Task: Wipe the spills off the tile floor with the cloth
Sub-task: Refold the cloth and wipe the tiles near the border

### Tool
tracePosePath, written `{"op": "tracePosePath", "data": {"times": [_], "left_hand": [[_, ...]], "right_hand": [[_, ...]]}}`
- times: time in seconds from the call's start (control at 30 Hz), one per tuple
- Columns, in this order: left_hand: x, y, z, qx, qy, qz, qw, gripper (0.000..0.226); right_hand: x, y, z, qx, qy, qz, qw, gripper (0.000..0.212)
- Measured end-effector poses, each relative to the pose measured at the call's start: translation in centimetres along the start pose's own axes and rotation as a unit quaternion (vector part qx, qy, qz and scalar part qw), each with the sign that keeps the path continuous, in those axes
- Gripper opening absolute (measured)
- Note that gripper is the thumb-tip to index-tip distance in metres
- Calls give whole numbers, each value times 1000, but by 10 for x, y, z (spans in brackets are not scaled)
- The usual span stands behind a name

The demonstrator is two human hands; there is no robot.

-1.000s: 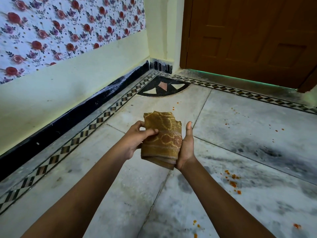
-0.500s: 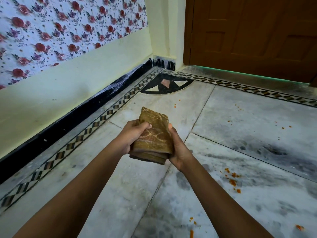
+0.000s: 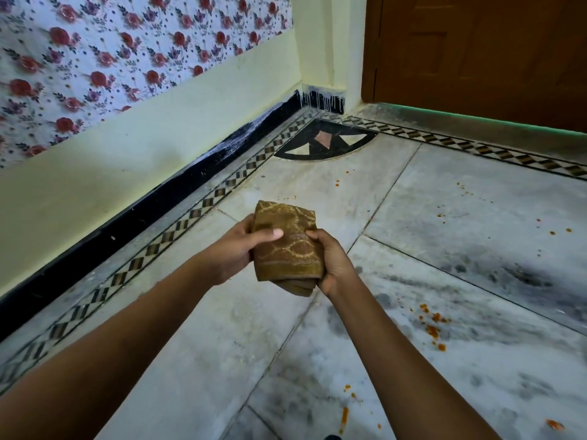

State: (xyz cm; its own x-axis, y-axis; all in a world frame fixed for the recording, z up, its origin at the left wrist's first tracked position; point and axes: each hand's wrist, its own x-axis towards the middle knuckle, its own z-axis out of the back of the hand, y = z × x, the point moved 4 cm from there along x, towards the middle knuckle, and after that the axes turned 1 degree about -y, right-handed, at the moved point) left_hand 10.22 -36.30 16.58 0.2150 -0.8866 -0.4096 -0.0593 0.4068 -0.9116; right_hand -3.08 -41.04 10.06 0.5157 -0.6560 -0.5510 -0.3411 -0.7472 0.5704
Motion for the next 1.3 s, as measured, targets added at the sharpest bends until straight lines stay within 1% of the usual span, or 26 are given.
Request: {"op": "tracePosePath", "data": {"times": [0.1, 0.17, 0.23, 0.3, 0.37, 0.43, 0.5, 0.53, 0.6, 0.67, 0.7, 0.77, 0.8, 0.83, 0.9, 0.97, 1.0, 1.03, 1.07, 1.1, 1.13, 1.17, 1.2, 1.23, 1.27, 1.3], "left_hand": [[3, 21, 6, -6, -18, 16, 1000, 48], [13, 39, 15, -21, -38, 40, 998, 48], [27, 56, 25, -43, -44, 66, 996, 49], [45, 63, 36, -39, -72, 84, 993, 47], [71, 63, 52, -6, -111, 71, 991, 40], [104, 56, 68, 31, -144, 28, 989, 35], [140, 43, 84, 107, -171, -24, 979, 36], [156, 34, 91, 152, -192, -42, 969, 40], [192, 15, 106, 223, -243, -73, 941, 55], [222, -2, 111, 306, -284, -115, 902, 53], [238, -9, 111, 365, -304, -132, 870, 50], [258, -12, 106, 463, -333, -171, 804, 47], [263, -8, 100, 494, -331, -187, 782, 47], [275, 3, 95, 522, -307, -198, 771, 46], [293, 33, 82, 533, -206, -226, 789, 46], [296, 66, 70, 513, -97, -235, 820, 42], [296, 76, 67, 492, -77, -227, 837, 38], [295, 81, 67, 459, -92, -232, 852, 34], [296, 82, 70, 423, -135, -246, 862, 30], [297, 80, 74, 399, -193, -264, 857, 27], [303, 77, 79, 402, -237, -262, 845, 29], [314, 75, 81, 429, -246, -229, 838, 38], [327, 74, 81, 470, -220, -164, 839, 49], [341, 77, 79, 505, -176, -88, 840, 58], [352, 79, 74, 527, -138, -33, 838, 65], [361, 80, 67, 544, -116, -11, 831, 69]], "right_hand": [[5, -3, 2, -35, -16, 17, 999, 16], [12, -4, 5, -100, -34, 36, 994, 21], [26, -5, 7, -192, -51, 47, 979, 31], [41, 0, 12, -288, -80, 59, 952, 39], [66, 7, 19, -366, -111, 84, 920, 43], [90, 15, 29, -448, -150, 108, 875, 46], [110, 21, 41, -522, -180, 118, 825, 50], [118, 24, 47, -558, -194, 123, 797, 52], [138, 28, 58, -640, -219, 144, 723, 56], [153, 31, 66, -705, -242, 173, 644, 58], [162, 32, 70, -725, -253, 181, 615, 59], [181, 32, 79, -751, -271, 183, 574, 60], [187, 32, 83, -761, -279, 185, 556, 61], [195, 34, 88, -768, -286, 184, 543, 61], [205, 38, 99, -766, -305, 184, 534, 61], [211, 43, 110, -758, -320, 191, 535, 62], [216, 47, 117, -756, -325, 190, 535, 64], [219, 49, 122, -755, -330, 190, 534, 68], [222, 51, 127, -755, -332, 191, 533, 71], [224, 51, 131, -757, -333, 194, 529, 73], [225, 49, 133, -761, -334, 199, 520, 73], [227, 49, 136, -765, -336, 202, 511, 73], [227, 49, 137, -767, -339, 205, 504, 73], [228, 48, 138, -770, -339, 204, 501, 73], [228, 48, 138, -771, -339, 203, 500, 73], [228, 48, 137, -771, -339, 206, 499, 73]]}}
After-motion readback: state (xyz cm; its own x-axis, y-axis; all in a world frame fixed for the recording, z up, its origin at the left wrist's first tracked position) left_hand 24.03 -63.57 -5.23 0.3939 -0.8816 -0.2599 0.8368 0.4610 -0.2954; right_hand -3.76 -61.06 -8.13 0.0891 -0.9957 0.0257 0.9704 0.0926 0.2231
